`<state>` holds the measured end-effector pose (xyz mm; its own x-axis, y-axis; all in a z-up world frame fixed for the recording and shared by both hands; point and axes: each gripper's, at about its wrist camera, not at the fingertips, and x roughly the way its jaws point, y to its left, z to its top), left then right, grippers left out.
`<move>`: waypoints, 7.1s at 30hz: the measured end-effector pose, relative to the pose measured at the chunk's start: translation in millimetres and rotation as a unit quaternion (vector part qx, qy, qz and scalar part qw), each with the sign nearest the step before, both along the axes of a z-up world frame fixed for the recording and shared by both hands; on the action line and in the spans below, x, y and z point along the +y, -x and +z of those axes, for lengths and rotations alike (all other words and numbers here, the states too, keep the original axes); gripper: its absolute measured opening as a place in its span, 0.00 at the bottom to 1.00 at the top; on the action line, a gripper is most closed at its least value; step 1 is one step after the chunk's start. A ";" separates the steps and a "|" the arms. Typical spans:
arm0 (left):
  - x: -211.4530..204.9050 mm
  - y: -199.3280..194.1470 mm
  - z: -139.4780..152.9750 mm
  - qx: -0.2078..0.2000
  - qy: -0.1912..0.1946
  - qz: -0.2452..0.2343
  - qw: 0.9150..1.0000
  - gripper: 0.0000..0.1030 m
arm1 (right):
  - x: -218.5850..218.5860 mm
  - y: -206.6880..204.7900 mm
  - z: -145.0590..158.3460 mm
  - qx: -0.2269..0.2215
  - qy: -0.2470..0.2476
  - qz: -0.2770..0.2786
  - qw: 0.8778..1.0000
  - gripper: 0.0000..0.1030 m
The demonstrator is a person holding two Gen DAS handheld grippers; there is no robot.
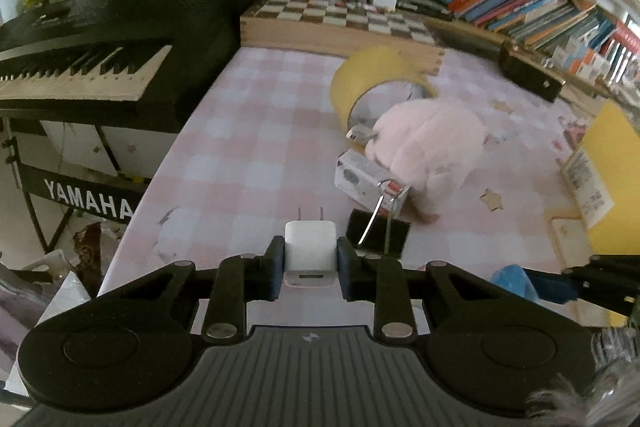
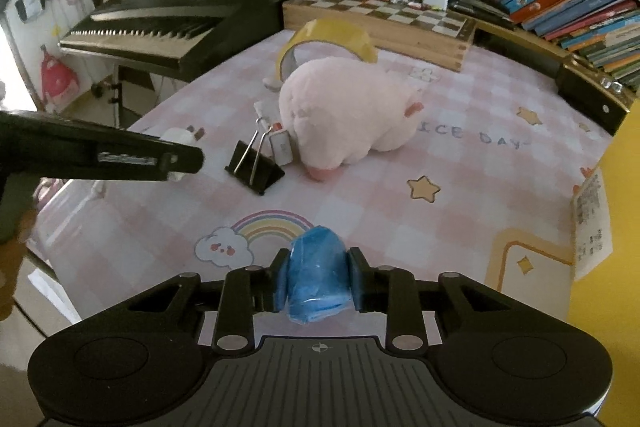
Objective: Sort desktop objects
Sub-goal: 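Grasp the blue cloth with the right tool while the left tool grasps the white charger plug, then carry the blue cloth and white plug over to the yellow box with both tools, then lower both tools into the yellow box and open them to drop cloth and plug, then withdraw both open tools from the box back toward the pink pig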
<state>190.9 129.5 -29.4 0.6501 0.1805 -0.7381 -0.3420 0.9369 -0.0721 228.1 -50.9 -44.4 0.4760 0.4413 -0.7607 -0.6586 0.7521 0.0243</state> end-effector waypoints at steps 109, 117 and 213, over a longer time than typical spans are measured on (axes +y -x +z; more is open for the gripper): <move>-278.6 108.0 39.8 -0.011 0.088 -0.368 0.925 0.24 | -262.1 176.6 40.4 0.005 -0.046 -0.350 0.936 0.25; -301.8 85.3 48.4 -0.029 0.072 -0.364 0.928 0.24 | -285.4 152.7 40.8 0.005 -0.052 -0.340 0.939 0.25; -294.1 18.5 100.8 -0.135 -0.043 -0.223 0.964 0.88 | -311.9 30.6 102.8 -0.151 -0.052 -0.224 0.961 0.39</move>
<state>172.3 -164.5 71.4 0.8439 -0.1082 -0.5255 0.1166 0.9930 -0.0172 197.5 -362.8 58.4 0.8287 0.2068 -0.5200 -0.2579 0.9658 -0.0269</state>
